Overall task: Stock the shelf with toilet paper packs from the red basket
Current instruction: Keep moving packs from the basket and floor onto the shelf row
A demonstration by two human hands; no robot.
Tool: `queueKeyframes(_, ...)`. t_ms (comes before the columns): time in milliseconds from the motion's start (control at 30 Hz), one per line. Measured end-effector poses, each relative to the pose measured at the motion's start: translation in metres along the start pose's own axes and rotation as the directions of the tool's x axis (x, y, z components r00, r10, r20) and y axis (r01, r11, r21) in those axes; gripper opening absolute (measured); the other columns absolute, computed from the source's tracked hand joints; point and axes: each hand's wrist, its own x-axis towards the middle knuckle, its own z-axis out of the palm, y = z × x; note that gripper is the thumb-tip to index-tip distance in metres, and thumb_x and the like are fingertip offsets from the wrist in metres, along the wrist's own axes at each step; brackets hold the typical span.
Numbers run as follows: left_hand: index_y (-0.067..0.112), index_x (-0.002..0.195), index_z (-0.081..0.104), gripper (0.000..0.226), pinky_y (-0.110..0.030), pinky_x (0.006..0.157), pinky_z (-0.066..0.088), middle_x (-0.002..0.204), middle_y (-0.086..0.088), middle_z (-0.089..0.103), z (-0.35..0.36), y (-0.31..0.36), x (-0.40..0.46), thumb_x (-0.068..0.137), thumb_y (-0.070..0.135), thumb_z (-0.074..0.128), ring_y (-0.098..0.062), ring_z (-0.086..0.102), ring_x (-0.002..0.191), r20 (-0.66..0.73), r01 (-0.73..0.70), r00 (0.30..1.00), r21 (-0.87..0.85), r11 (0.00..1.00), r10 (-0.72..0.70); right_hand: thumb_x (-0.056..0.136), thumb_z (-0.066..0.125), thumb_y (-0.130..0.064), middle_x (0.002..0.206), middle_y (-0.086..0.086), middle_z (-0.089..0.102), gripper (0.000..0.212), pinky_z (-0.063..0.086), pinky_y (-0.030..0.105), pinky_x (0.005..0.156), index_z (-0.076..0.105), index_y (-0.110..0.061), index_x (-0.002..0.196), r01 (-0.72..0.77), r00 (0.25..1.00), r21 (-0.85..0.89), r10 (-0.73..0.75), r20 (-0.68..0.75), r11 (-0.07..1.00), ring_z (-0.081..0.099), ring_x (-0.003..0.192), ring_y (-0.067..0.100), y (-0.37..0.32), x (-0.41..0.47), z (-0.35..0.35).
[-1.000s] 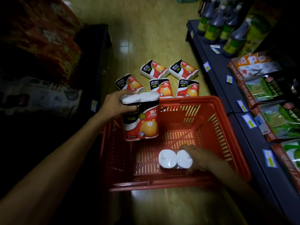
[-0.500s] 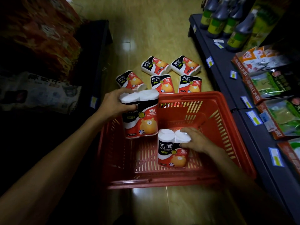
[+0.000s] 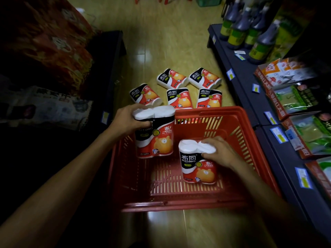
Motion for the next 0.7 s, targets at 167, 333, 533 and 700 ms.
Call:
queueKeyframes(167, 0.023, 0.120, 0.066, 0.052, -0.034, 0.085, 0.054, 0.122, -0.009, 0.063, -0.010, 0.009, 0.001, 0.071, 0.029, 0.084, -0.023, 0.060, 0.109, -0.004, 0.000, 1.000, -0.008, 1.000, 0.000, 0.073, 0.076, -0.038, 0.111, 0.001, 0.051, 0.051, 0.041, 0.029, 0.084, 0.061, -0.035, 0.122, 0.074, 0.984, 0.007, -0.072, -0.164, 0.997, 0.054, 0.104, 0.022, -0.003, -0.004, -0.051)
queueKeyframes(333, 0.024, 0.118, 0.067, 0.051, -0.033, 0.083, 0.054, 0.120, -0.009, 0.064, -0.021, 0.019, 0.003, 0.071, 0.029, 0.084, -0.021, 0.061, 0.107, -0.009, -0.012, 1.000, -0.005, 1.000, 0.012, 0.075, 0.079, -0.028, 0.113, 0.005, 0.058, 0.045, 0.039, 0.027, 0.083, 0.065, -0.032, 0.117, 0.147, 0.945, 0.019, -0.135, -0.297, 0.989, 0.056, 0.104, 0.021, -0.019, -0.008, -0.104)
queueKeyframes(533, 0.026, 0.116, 0.068, 0.048, -0.034, 0.083, 0.055, 0.116, -0.008, 0.064, -0.026, 0.028, 0.006, 0.070, 0.028, 0.084, -0.022, 0.061, 0.106, -0.019, -0.018, 1.000, -0.037, 0.999, 0.018, 0.076, 0.077, -0.029, 0.106, 0.006, 0.058, 0.040, 0.036, 0.025, 0.078, 0.065, -0.034, 0.115, 0.156, 0.926, 0.043, -0.131, -0.355, 0.987, 0.056, 0.096, 0.019, -0.036, -0.008, -0.141)
queueKeyframes(700, 0.025, 0.116, 0.068, 0.050, -0.032, 0.083, 0.053, 0.115, -0.006, 0.066, -0.036, 0.034, 0.008, 0.069, 0.031, 0.085, -0.020, 0.062, 0.105, -0.022, -0.040, 0.999, -0.035, 0.999, 0.039, 0.074, 0.077, -0.036, 0.110, 0.008, 0.061, 0.036, 0.042, 0.028, 0.081, 0.061, -0.046, 0.104, 0.167, 0.920, 0.051, -0.137, -0.368, 0.985, 0.060, 0.098, 0.021, -0.043, -0.007, -0.153)
